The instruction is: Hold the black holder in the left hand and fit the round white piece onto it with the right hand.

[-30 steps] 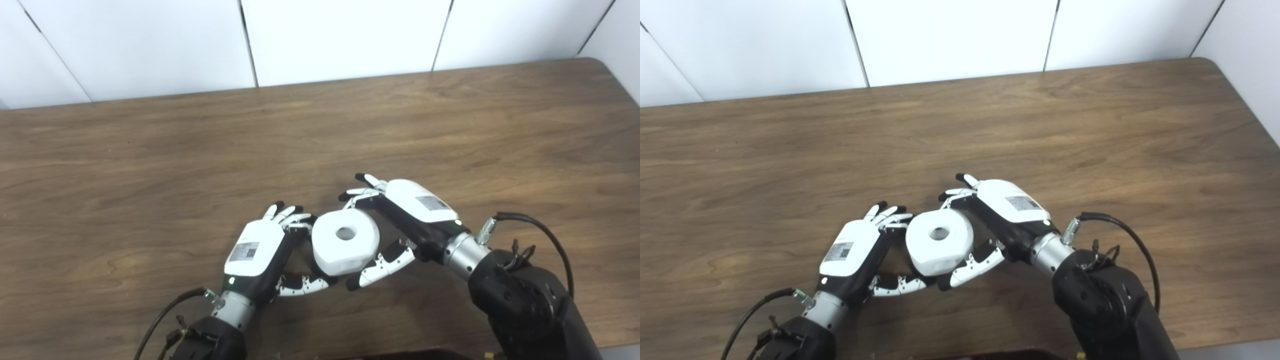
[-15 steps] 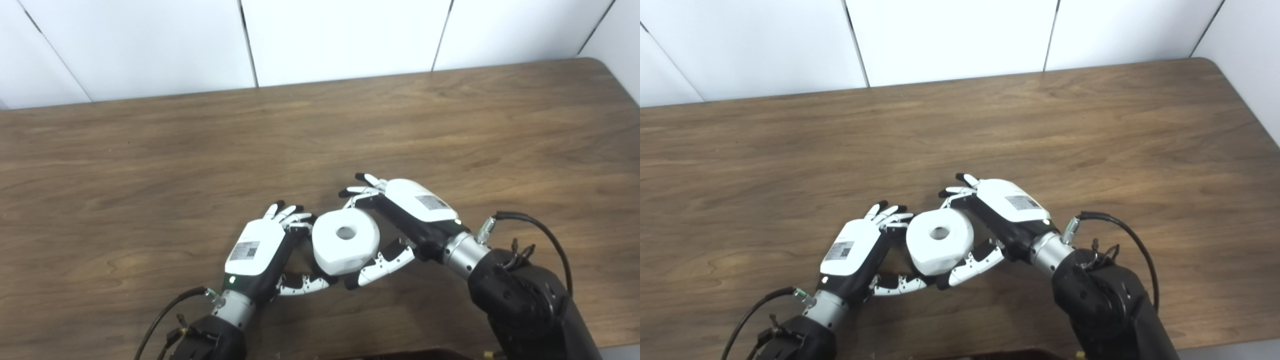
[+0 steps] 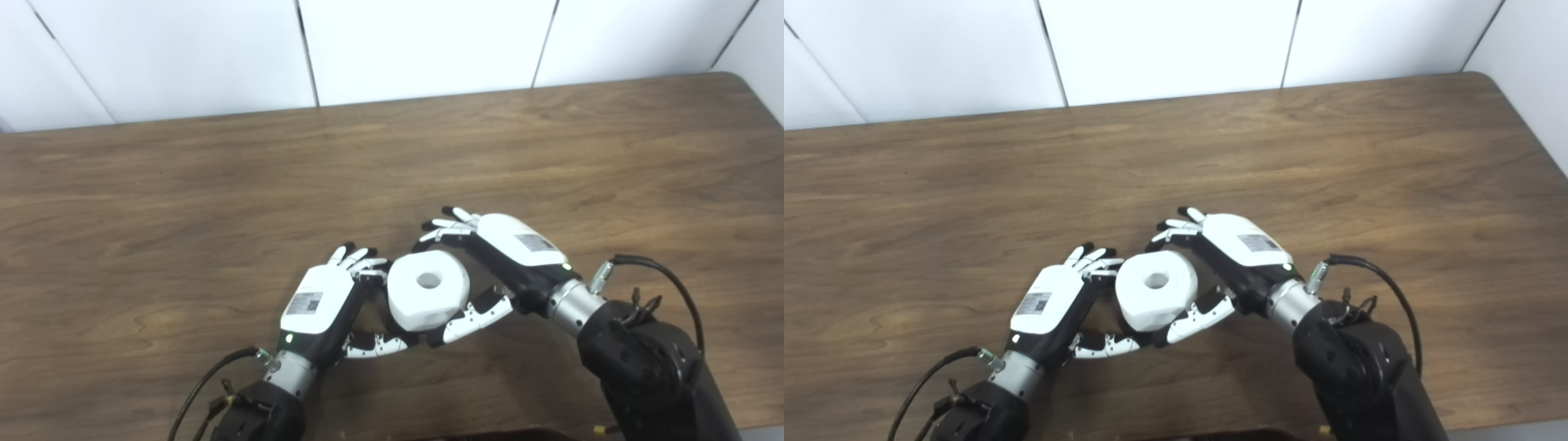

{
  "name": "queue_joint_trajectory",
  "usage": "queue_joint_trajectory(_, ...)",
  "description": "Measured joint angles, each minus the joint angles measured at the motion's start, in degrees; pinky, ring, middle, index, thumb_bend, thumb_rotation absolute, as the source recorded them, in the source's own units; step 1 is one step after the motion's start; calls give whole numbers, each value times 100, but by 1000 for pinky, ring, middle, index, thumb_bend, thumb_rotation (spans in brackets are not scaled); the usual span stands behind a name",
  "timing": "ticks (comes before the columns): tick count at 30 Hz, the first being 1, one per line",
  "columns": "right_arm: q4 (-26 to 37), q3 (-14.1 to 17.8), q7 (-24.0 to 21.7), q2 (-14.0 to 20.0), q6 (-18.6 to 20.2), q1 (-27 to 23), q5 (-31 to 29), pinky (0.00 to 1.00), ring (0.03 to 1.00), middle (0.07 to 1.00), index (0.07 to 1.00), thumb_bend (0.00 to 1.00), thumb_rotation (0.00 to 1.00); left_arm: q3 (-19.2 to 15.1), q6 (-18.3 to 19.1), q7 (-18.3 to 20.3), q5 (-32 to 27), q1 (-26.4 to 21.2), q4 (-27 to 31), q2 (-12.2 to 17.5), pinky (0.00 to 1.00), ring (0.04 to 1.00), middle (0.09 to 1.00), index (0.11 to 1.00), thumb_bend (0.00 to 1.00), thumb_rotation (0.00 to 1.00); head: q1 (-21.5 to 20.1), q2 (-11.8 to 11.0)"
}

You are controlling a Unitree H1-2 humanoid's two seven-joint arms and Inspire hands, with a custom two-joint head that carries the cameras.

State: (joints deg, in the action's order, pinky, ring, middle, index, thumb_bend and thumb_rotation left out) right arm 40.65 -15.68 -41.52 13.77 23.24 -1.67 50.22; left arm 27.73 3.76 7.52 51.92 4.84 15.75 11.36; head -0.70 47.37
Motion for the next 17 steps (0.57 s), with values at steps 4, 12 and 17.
queue_joint_trajectory(4, 21, 104, -134, 1, 97, -173, -37, 954, 1000, 902, 765, 1000, 433, 13, -19, -46, 0, -43, -77, -4, 989, 904, 795, 486, 520, 48, 27, -18)
queue_joint_trajectory(12, 357, 282, -452, 12, 271, -503, -84, 947, 993, 901, 757, 1000, 432, 27, -28, -65, 0, -85, -120, -12, 987, 904, 796, 487, 520, 48, 35, -44)
queue_joint_trajectory(17, 360, 336, -565, 44, 308, -548, -87, 916, 984, 892, 750, 1000, 421, 34, -26, -64, 1, -98, -128, -12, 992, 907, 799, 487, 520, 48, 44, -62)
